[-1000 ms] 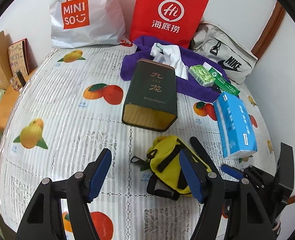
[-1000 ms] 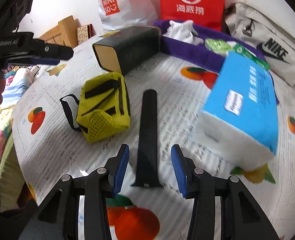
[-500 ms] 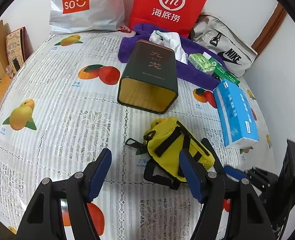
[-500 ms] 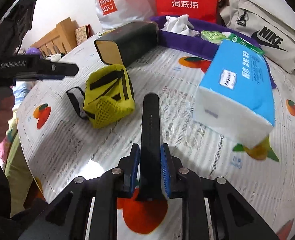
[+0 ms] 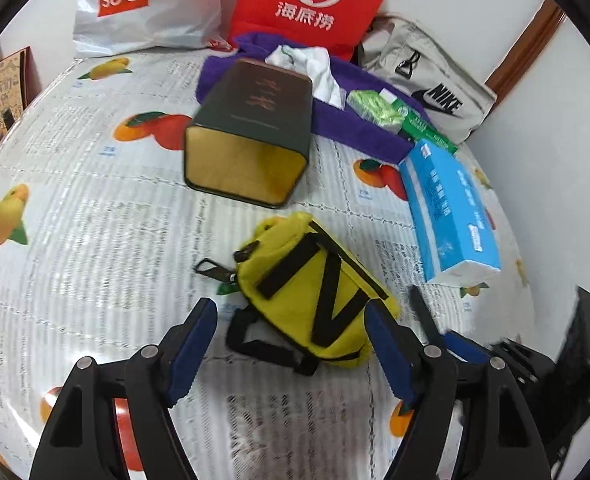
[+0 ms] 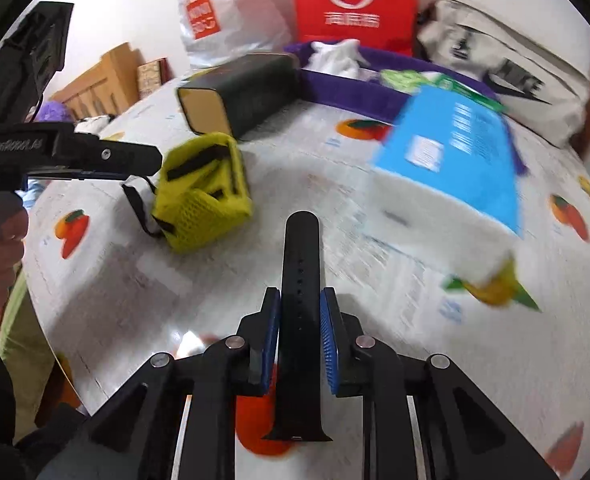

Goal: Organize soft objects
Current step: 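Close the left gripper on the yellow pouch while the right grasps the black strap, then lift the yellow pouch and black strap and carry both toward the purple towel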

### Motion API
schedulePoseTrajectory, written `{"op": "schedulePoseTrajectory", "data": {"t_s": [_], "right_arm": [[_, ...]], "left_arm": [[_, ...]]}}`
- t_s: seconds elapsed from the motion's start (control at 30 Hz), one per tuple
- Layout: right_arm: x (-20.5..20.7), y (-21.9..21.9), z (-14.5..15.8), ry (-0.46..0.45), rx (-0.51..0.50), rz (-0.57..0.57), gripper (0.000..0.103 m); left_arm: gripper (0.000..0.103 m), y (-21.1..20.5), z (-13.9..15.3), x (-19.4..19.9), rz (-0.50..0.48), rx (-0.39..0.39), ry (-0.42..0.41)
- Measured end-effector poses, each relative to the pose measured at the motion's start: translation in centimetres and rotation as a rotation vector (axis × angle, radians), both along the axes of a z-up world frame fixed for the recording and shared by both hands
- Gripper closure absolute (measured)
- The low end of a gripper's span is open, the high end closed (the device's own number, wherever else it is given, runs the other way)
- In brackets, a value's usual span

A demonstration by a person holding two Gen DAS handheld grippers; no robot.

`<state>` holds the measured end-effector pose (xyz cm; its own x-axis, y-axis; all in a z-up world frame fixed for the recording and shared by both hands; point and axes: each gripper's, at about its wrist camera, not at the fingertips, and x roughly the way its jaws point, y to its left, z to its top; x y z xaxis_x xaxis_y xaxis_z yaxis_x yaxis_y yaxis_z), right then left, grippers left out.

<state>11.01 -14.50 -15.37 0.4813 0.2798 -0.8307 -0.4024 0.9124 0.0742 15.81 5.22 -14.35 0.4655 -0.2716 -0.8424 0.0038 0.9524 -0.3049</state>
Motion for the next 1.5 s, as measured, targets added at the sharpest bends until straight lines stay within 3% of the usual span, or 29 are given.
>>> {"op": "schedulePoseTrajectory", "data": {"t_s": [0.13,0.17,0.33,0.5,0.67,0.73,0.87,0.97,1.1,1.3,1.4,1.5], "right_arm": [[-0.6,-2.5,0.1,0.012,0.021,-0.060,0.083],[-0.6,-3.0,0.0,0.015,0.022,-0.069,0.083],[-0.5,-5.0,-0.5,0.028,0.036,-0.098,0.082],[0.1,-5.3,-0.7,0.032,0.060,-0.110,0.082],[0.2,-5.2,-0.9,0.010,0.066,-0.108,0.081],[0.2,-5.2,-1.0,-0.002,0.067,-0.106,0.081],[-0.1,-4.7,-1.1,-0.032,0.040,-0.102,0.081],[-0.2,-4.5,-1.1,-0.034,0.021,-0.096,0.081],[-0.1,-4.4,-1.0,-0.016,0.017,-0.095,0.078],[-0.5,-3.6,-1.2,-0.068,-0.012,-0.101,0.075],[-0.3,-3.9,-1.3,-0.073,-0.001,-0.113,0.082],[0.0,-4.5,-1.0,-0.033,0.047,-0.129,0.082]], "left_arm": [[0.023,-1.4,-1.5,1.1,0.023,-0.009,0.055],[0.017,-1.9,-1.7,1.3,0.032,-0.003,0.047],[0.014,-3.9,-1.9,3.0,0.042,0.036,0.046],[0.008,-6.4,-2.3,4.9,0.039,0.141,0.050],[0.006,-9.1,-3.1,5.5,-0.015,0.311,0.022],[0.006,-8.9,-3.1,5.4,-0.003,0.301,-0.002],[0.021,-8.2,-2.7,4.6,-0.027,0.287,-0.043],[0.029,-6.7,-2.2,3.0,-0.054,0.230,-0.062],[0.027,-4.6,-2.0,1.6,-0.058,0.171,-0.056],[0.026,-4.1,-2.3,0.8,-0.047,0.175,-0.088],[0.032,-4.3,-2.2,0.9,-0.060,0.187,-0.107],[0.045,-3.4,-1.5,0.7,-0.053,0.136,-0.114]]}}
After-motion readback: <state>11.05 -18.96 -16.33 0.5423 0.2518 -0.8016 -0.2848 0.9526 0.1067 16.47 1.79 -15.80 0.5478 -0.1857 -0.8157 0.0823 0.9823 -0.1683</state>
